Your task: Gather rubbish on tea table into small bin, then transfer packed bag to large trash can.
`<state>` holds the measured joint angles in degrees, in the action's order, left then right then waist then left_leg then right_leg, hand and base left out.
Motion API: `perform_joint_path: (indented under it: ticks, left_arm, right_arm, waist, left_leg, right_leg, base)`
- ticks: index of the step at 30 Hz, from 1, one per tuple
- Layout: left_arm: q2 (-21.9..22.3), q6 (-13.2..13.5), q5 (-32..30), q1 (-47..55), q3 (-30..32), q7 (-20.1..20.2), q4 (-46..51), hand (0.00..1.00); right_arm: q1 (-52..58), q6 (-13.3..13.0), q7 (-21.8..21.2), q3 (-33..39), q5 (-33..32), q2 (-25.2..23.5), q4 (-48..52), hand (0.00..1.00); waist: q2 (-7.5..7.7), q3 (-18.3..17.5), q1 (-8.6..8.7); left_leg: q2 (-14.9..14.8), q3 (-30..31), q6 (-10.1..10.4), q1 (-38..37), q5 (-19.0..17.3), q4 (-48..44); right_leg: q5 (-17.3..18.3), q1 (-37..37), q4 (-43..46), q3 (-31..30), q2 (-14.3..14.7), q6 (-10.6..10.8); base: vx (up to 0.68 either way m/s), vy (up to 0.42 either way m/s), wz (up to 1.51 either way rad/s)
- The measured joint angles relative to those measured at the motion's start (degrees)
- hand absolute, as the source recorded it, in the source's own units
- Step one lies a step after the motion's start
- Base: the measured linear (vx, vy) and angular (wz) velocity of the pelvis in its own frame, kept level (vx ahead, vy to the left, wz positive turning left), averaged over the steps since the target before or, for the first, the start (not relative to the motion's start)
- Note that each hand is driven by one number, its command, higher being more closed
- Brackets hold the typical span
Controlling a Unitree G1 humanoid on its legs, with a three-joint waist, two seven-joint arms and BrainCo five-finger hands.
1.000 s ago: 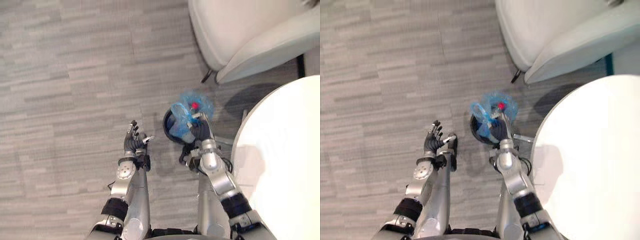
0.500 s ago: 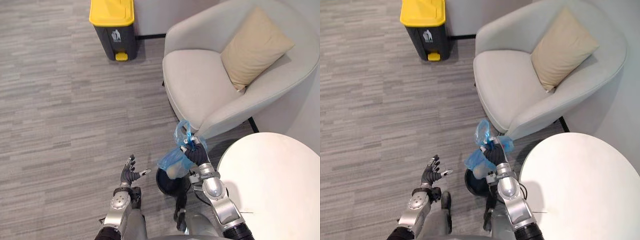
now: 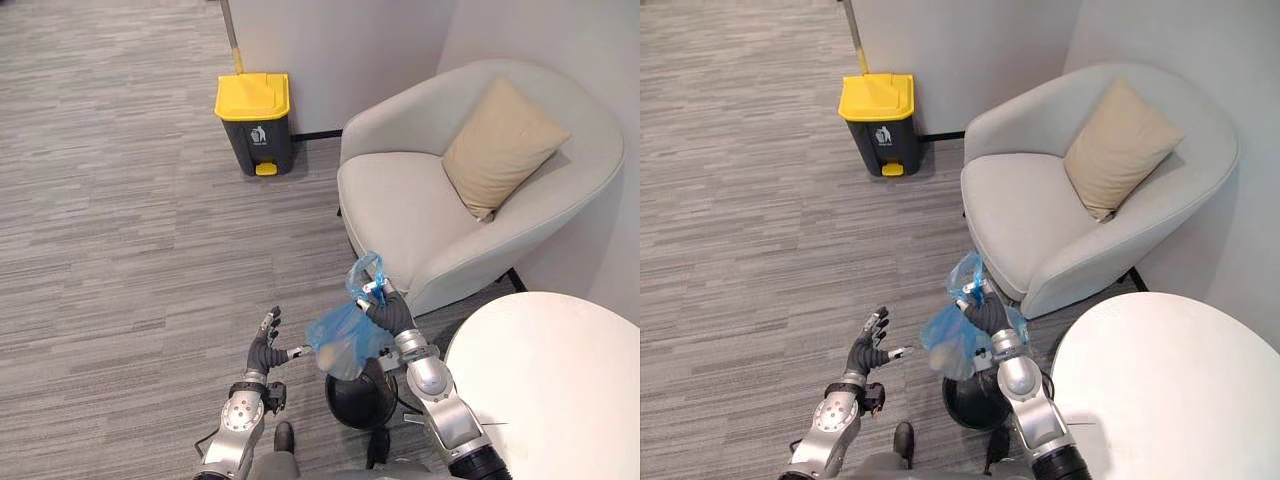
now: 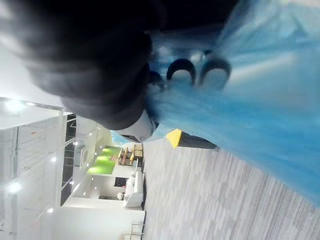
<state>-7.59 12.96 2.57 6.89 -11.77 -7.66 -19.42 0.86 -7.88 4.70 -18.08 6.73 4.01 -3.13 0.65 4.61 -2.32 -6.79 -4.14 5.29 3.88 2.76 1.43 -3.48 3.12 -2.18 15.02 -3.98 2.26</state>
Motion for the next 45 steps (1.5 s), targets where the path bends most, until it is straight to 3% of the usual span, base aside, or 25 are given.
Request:
perform_joint_path:
  ticks: [6, 20, 27, 32, 45]
  left_arm:
    - [-1.45, 1.40, -4.85, -0.45, -2.60, -0.03, 4.56, 0.00]
    - [-2.98, 1.58, -13.62, -5.72, -9.59, -0.03, 8.26, 0.00]
    - [-2.89, 1.54, -21.06, -6.16, -10.58, -2.49, 8.25, 0.00]
    - [-2.80, 1.31, -22.59, -7.25, -10.54, -3.65, 8.25, 0.00]
    - [-1.19, 0.98, -23.51, -8.16, -10.61, -4.01, 5.63, 0.00]
  right_arm:
    - [-5.13, -0.78, -1.69, -2.76, -4.57, 1.72, 0.11, 1.00]
    - [-10.75, -0.82, -5.01, -9.30, -10.53, 2.70, 0.11, 1.00]
    - [-11.36, -0.82, -6.29, -11.80, -13.60, 2.74, 0.11, 1.00]
    - [-14.04, -0.85, -7.41, -12.46, -16.34, 2.76, 0.12, 1.00]
    - [-15.93, -0.96, -7.41, -16.71, -21.97, 2.61, 2.40, 1.00]
  waist:
    - [-0.13, -0.10, 0.14]
    - [-0.18, -1.32, 0.18]
    - [-0.02, -1.62, 0.58]
    - [0.10, -1.70, 1.36]
    - [0.24, -2.85, 1.36]
  left_leg:
    - [-0.19, -0.13, 0.05, -0.42, 0.02, 0.56]
    - [-0.20, -0.50, 0.08, -1.49, 0.09, 0.54]
    - [-0.31, -0.66, 0.09, -1.59, 0.07, 0.58]
    - [-0.28, -0.67, 0.10, -1.57, 0.06, 0.62]
    - [-0.33, -0.68, 0.10, -1.61, 0.06, 0.59]
  right_leg:
    - [-0.22, 0.20, -0.08, -0.86, 0.29, -0.08]
    - [-0.24, -0.60, -0.19, -1.83, 0.83, -0.11]
    - [-0.62, -0.87, -1.03, -2.23, 1.04, -0.36]
    - [-0.62, -0.87, -1.09, -2.26, 1.04, -0.36]
    - [-0.80, -0.93, -1.19, -2.38, 1.16, -0.46]
  base:
    - [-0.01, 0.000, -0.07]
    - [0.02, -0.001, -0.01]
    - [-0.01, 0.000, -0.01]
    - [0.00, 0.000, 0.00]
    - [0.00, 0.000, 0.00]
